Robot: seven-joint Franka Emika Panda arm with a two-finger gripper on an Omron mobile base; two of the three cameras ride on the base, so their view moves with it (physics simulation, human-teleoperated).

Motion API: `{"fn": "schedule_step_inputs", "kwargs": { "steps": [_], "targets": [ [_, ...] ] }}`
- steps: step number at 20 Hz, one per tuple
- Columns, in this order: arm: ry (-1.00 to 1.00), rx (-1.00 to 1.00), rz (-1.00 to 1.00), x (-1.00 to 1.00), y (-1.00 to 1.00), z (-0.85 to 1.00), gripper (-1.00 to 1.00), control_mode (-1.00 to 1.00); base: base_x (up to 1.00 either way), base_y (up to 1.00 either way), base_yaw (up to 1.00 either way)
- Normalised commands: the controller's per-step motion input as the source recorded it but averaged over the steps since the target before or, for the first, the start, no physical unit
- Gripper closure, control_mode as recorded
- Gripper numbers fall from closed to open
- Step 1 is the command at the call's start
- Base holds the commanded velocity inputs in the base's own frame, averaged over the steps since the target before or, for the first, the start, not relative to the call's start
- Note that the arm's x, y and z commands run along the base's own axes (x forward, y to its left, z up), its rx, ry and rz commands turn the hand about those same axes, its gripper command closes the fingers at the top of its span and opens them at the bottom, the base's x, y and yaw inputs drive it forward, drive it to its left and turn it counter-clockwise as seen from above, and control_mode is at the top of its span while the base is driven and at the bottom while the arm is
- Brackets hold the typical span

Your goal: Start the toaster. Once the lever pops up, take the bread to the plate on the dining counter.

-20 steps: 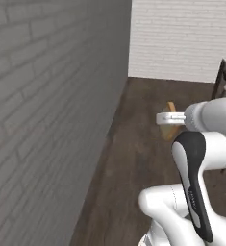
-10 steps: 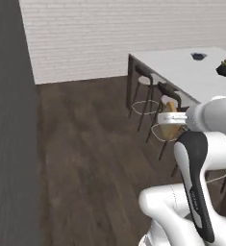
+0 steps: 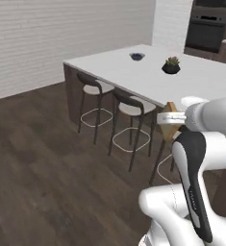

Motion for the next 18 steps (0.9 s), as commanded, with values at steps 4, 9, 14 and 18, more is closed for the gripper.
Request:
{"fn": "schedule_step_inputs", "kwargs": {
  "steps": [4, 9, 14, 18],
  "targets": [
    [0.00, 0.00, 0.00, 0.00, 0.00, 0.00, 1.00, 1.00, 0.99, 0.52, -0.55],
    [0.00, 0.00, 0.00, 0.00, 0.00, 0.00, 1.00, 1.00, 0.99, 0.29, -0.56],
    [0.00, 0.00, 0.00, 0.00, 0.00, 0.00, 1.00, 1.00, 0.92, 0.32, -0.60],
    [0.00, 0.00, 0.00, 0.00, 0.00, 0.00, 1.00, 1.00, 0.76, 0.34, -0.66]
  ]
}}
